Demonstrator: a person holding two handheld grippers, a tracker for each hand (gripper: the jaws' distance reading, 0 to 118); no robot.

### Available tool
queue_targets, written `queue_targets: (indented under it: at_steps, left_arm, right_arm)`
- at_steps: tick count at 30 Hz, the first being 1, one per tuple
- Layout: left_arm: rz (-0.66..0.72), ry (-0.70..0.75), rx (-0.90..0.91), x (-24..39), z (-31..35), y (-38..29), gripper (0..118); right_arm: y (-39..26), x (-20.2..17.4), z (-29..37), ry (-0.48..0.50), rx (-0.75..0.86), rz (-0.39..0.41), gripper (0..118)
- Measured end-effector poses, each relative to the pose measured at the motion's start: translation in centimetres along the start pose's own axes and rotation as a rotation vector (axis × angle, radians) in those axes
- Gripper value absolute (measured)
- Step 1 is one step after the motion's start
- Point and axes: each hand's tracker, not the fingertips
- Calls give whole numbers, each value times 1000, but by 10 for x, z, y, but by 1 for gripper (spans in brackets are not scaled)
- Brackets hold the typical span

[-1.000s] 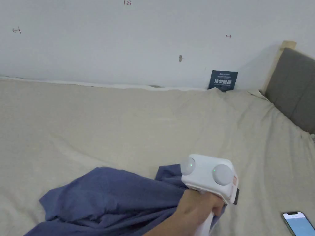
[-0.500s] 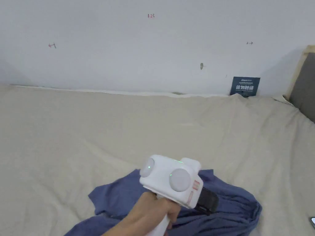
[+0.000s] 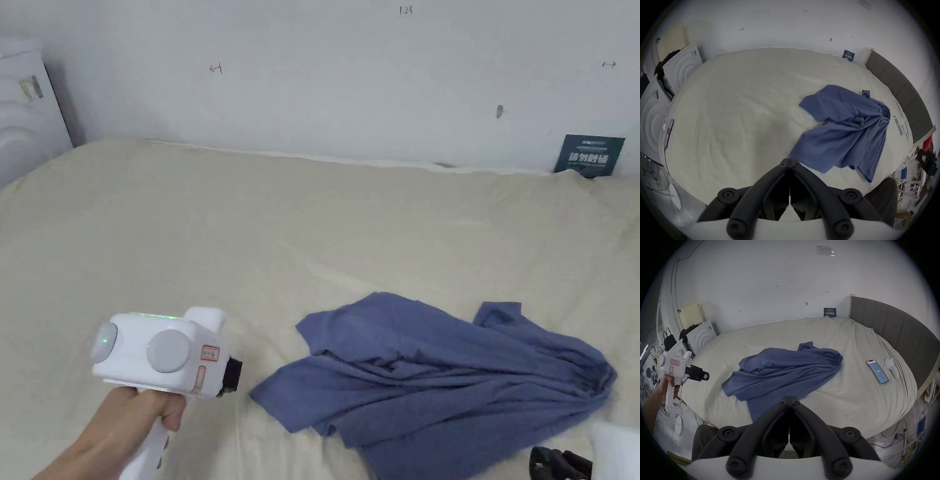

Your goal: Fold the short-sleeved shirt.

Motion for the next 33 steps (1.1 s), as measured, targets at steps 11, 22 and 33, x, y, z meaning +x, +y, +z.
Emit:
queue_targets:
  at_steps: [11,22,33]
  left_arm:
    - [-98,19,-115,37,-102,11,108]
    - [-24,-127,-26,17,-75,-2,0]
    - [-75,-125,-14,4,-60,4,0]
  right_arm:
    - [4,-2,-29,-42,-97,65,1]
    - [67,-14,-109,-36,-87,233,1]
    - [201,-61,-310,-5,-180,374,1]
